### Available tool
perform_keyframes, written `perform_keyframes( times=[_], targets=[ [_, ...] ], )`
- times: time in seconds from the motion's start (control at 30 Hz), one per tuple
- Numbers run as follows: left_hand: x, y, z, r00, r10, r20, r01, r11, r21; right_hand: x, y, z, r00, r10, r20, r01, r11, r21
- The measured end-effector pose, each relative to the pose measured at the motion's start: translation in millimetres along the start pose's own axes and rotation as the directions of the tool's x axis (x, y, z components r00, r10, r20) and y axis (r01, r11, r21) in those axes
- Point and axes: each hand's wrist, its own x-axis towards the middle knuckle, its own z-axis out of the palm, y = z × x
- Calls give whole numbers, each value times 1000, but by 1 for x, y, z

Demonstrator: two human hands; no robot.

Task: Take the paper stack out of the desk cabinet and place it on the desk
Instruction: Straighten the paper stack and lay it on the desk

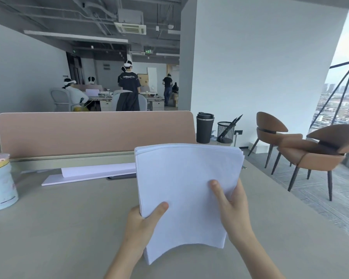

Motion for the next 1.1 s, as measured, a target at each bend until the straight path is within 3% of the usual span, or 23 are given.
perform_keyframes(
  times=[0.23,0.47,0.73,0.97,1.1],
  targets=[
    [-12,-45,5,984,-170,47,167,985,49,-20,55,-4,969,228,93,-227,974,-26],
    [-11,-45,8,984,-169,57,162,980,117,-23,69,-8,963,258,74,-258,966,-7],
    [-2,-30,61,948,-240,210,192,955,224,11,77,-65,897,434,-90,-439,842,-314],
    [3,-35,123,851,-437,292,403,899,173,55,106,-147,810,586,11,-543,756,-366],
    [14,-38,164,812,-511,282,476,860,186,78,125,-176,813,582,17,-477,682,-554]
  ],
)
